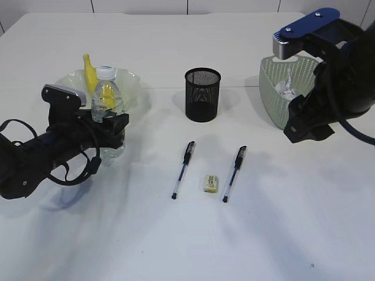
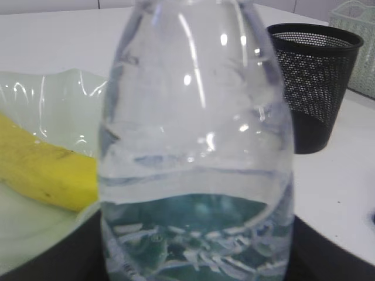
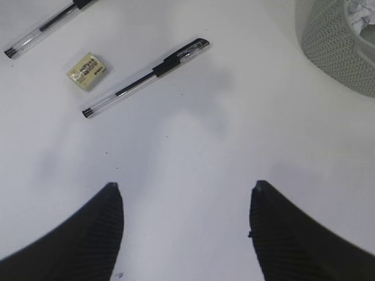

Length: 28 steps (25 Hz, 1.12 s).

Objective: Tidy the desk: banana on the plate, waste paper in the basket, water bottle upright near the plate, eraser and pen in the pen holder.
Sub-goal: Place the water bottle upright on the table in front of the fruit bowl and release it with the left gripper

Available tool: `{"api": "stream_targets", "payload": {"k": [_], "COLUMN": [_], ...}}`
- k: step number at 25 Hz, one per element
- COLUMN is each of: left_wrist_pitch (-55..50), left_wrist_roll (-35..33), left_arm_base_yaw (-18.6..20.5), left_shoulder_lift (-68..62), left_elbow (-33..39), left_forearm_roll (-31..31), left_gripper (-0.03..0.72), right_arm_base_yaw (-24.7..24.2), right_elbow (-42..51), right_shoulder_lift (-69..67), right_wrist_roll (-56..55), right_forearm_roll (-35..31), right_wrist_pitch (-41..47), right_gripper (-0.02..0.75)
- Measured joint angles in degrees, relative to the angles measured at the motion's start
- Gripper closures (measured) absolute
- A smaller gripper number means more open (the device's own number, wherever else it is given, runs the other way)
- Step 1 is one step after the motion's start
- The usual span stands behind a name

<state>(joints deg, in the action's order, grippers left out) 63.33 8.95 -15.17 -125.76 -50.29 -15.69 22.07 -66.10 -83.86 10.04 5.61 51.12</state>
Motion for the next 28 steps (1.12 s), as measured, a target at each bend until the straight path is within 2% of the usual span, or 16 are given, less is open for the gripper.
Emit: {"api": "stream_targets", "payload": {"k": [7,17,28], "left_wrist_pitch": [1.6,2.3,2.6], "left_wrist_roll": [0.0,0.0,0.0], "left_arm_base_yaw": [0.4,0.8,0.8], "left_shoulder_lift": [-2.2,-2.8,-2.9], "left_elbow": [-2.6,-2.8,-2.6], "left_forearm_roll": [-2.5,-1.7,-1.8], "left_gripper": [0.286,0.286,0.25], "right_arm_base_yaw": [0.0,0.0,0.0], "right_elbow": [0.0,0.0,0.0], "right_shoulder_lift": [0.0,0.0,0.0], "right_wrist_roll": [0.0,0.0,0.0], "right_forearm_roll": [0.0,0.0,0.0], "right_wrist_pitch": [0.1,0.1,0.1], "right_gripper": [0.233,0.233,0.233]}}
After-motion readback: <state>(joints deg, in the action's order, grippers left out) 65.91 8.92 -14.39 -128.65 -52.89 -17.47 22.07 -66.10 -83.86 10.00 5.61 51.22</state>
